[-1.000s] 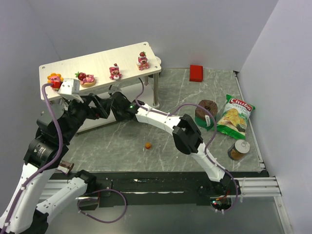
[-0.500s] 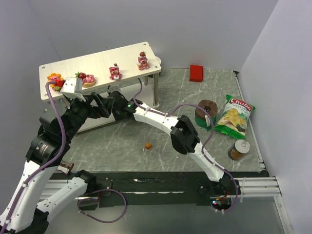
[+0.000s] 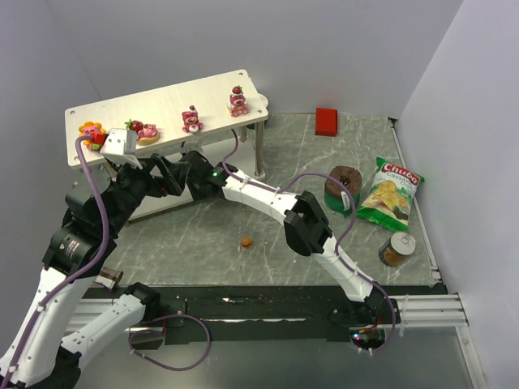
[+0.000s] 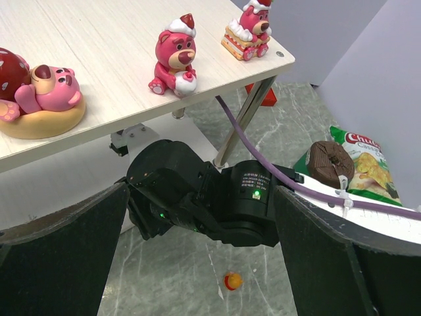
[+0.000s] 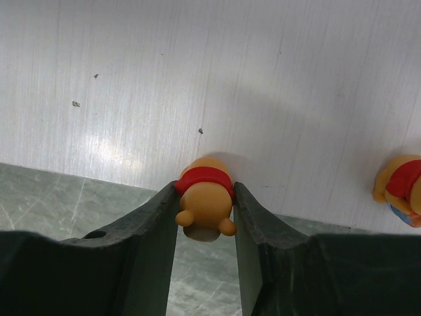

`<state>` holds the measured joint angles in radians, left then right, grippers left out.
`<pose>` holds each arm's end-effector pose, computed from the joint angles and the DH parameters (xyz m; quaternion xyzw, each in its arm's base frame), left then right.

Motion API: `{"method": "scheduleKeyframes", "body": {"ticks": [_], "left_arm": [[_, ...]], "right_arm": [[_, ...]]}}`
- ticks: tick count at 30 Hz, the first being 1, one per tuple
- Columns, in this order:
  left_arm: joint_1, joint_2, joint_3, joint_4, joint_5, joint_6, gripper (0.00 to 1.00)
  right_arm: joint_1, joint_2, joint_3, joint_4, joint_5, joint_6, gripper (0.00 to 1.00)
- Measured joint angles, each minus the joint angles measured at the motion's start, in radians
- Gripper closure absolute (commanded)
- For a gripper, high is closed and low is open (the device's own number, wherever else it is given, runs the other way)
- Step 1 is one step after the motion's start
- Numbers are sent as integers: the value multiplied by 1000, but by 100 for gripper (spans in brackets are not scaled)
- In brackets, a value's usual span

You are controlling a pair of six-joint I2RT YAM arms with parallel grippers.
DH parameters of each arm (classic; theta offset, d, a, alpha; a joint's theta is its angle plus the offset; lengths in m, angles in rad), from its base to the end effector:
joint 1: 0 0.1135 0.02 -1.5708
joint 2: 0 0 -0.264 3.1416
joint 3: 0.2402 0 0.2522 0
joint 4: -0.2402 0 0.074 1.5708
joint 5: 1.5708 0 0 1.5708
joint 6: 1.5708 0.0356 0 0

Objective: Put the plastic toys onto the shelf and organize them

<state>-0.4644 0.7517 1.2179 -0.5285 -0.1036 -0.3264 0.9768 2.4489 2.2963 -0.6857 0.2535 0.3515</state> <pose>0.1163 -0.0541 0.4507 0.0148 0.7285 -0.2286 0.6456 0.3135 0.4482 0.2235 -0.2418 0.8952 0.1260 0.3525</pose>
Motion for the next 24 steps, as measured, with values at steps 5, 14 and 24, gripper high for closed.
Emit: {"method": "scheduleKeyframes", "body": {"ticks": [5,14,24], "left_arm": [[0,0,0,0,0,0,4],[0,-2,0,0,0,0,4],[0,-2,0,0,0,0,4]], "right_arm": [[-6,3,9,-7,-12,11,56],[-25,20,42,-23,-43,30,48],[-28,32,62,-23,-54,29,43]]}}
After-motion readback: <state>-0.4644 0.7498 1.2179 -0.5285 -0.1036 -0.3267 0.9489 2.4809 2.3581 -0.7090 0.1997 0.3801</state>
